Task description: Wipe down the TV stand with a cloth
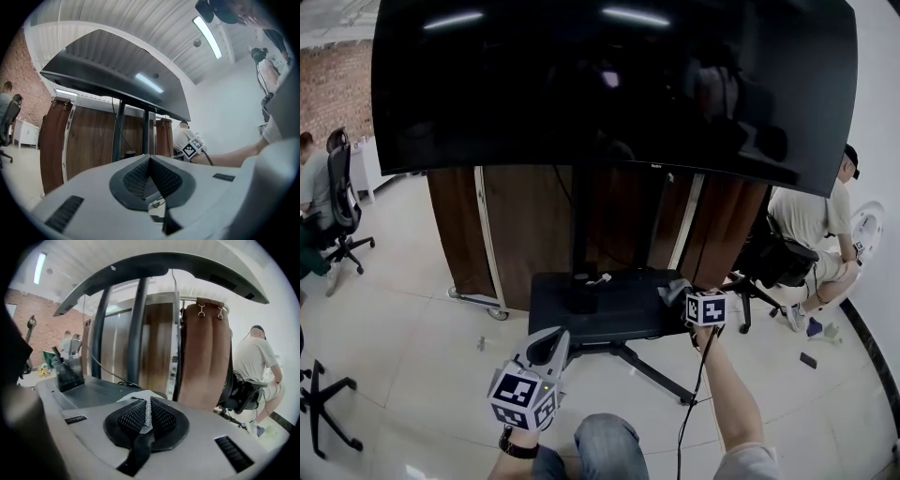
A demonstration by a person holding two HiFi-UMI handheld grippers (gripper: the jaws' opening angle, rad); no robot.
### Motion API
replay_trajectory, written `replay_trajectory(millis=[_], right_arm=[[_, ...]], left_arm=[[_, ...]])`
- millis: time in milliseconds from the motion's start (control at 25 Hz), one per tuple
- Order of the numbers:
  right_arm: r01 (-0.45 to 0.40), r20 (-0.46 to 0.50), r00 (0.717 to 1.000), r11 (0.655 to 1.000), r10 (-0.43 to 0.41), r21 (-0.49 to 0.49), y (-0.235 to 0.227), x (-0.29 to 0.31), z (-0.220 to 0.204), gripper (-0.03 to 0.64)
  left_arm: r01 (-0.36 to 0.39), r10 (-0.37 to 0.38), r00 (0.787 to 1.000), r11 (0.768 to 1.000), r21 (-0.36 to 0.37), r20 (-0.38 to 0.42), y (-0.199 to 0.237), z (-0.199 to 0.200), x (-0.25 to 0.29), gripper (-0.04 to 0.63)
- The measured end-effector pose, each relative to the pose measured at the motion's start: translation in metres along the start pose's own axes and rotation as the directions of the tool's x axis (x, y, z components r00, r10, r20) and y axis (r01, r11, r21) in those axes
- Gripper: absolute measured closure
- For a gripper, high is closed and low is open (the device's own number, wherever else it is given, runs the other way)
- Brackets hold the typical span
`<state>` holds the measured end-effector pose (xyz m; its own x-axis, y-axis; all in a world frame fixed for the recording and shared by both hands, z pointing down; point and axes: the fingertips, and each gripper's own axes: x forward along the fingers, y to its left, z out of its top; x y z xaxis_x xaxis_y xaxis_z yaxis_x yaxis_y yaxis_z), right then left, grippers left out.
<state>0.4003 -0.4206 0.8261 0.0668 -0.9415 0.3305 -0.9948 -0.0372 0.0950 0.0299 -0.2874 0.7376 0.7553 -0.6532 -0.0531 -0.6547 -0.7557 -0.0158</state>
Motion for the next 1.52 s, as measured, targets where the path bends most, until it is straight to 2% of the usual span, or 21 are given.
replay_trajectory(millis=[80, 200, 360, 520, 760, 840, 960, 1160, 1320, 1520], right_arm=[[-0.083, 0.024, 0.996, 0.996, 0.084, -0.012, 0.049, -0.01, -0.003, 0.612], [-0.207, 0.075, 0.975, 0.978, 0.208, -0.03, 0.134, -0.026, -0.005, 0.612], [-0.334, 0.151, 0.93, 0.942, 0.334, -0.026, 0.236, -0.047, -0.003, 0.612], [-0.452, 0.174, 0.876, 0.892, 0.449, -0.027, 0.328, -0.046, 0.003, 0.612], [-0.562, 0.218, 0.796, 0.823, 0.565, -0.082, 0.434, -0.043, 0.014, 0.612], [-0.576, 0.211, 0.783, 0.81, 0.585, -0.107, 0.451, -0.049, 0.004, 0.612], [-0.564, 0.221, 0.792, 0.82, 0.57, -0.094, 0.432, -0.054, -0.024, 0.612], [-0.51, 0.31, 0.798, 0.853, 0.517, -0.112, 0.388, -0.045, -0.085, 0.612], [-0.468, 0.237, 0.84, 0.873, 0.488, -0.139, 0.39, 0.003, -0.148, 0.612], [-0.394, 0.178, 0.891, 0.907, 0.417, -0.15, 0.37, 0.1, -0.2, 0.612]], left_arm=[[0.011, -0.011, 1.0, 1.0, 0.009, 0.004, -0.006, 0.002, -0.002, 0.572], [0.003, -0.003, 1.0, 1.0, 0.023, 0.017, -0.009, 0.008, -0.009, 0.572], [-0.052, 0.052, 0.999, 0.998, 0.023, 0.016, 0.006, 0.004, -0.033, 0.572], [-0.134, 0.134, 0.991, 0.991, 0.004, 0.012, 0.033, -0.008, -0.064, 0.572], [-0.224, 0.224, 0.974, 0.974, -0.021, 0.011, 0.058, -0.023, -0.106, 0.572], [-0.242, 0.242, 0.97, 0.969, -0.039, 0.005, 0.066, -0.033, -0.118, 0.572], [-0.25, 0.251, 0.968, 0.967, -0.054, 0.004, 0.075, -0.048, -0.124, 0.572], [-0.254, 0.252, 0.967, 0.965, -0.067, -0.028, 0.089, -0.099, -0.11, 0.572], [-0.254, 0.249, 0.966, 0.965, -0.066, -0.075, 0.096, -0.152, -0.097, 0.572], [-0.268, 0.261, 0.961, 0.961, -0.07, -0.094, 0.109, -0.204, -0.098, 0.572]])
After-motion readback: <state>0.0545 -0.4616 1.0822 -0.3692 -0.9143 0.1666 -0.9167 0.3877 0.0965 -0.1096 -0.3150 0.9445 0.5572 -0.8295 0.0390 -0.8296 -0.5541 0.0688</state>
